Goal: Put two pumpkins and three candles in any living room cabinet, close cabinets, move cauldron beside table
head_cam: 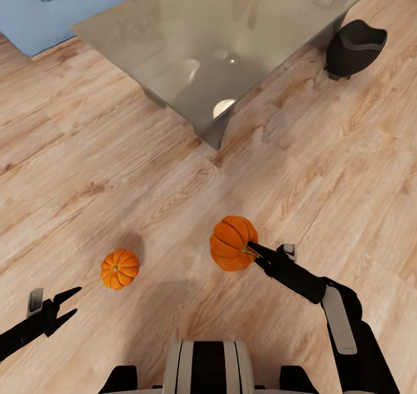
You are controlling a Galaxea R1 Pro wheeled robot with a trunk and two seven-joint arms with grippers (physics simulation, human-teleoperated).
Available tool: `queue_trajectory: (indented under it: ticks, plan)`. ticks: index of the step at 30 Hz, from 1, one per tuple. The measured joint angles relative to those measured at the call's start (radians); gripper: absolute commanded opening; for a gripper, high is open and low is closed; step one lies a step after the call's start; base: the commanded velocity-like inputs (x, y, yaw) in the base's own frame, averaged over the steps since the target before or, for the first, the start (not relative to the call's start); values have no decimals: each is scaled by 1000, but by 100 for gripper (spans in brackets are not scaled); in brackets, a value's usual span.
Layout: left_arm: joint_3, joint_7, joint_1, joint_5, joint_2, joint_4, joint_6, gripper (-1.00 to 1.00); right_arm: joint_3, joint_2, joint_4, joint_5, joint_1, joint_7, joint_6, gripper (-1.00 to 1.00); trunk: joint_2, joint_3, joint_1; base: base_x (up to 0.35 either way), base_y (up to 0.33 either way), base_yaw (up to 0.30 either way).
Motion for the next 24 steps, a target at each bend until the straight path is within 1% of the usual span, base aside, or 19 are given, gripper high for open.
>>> queue_trajectory:
  ticks: [4, 9, 13, 18, 24]
  plan:
    - [0, 0, 0, 0, 0, 0, -1, 100, 1, 0, 0, 2, -1, 0, -1, -100, 0, 0, 0, 267, -43, 0]
    - [0, 0, 0, 0, 0, 0, -2, 100, 1, 0, -1, 4, 0, 0, -2, -100, 0, 0, 0, 269, 40, 0]
    - [0, 0, 0, 1, 0, 0, -2, 100, 2, 0, -2, -1, -1, 0, 1, -100, 0, 0, 0, 55, 8, 0]
    - [0, -1, 0, 1, 0, 0, -2, 100, 34, -1, -2, -1, -1, 0, -1, -100, 0, 0, 0, 8, 1, 0]
    - [0, -1, 0, 2, 0, -1, -3, 100, 42, 0, 0, 0, -1, -2, -4, -100, 0, 0, 0, 0, 0, 0]
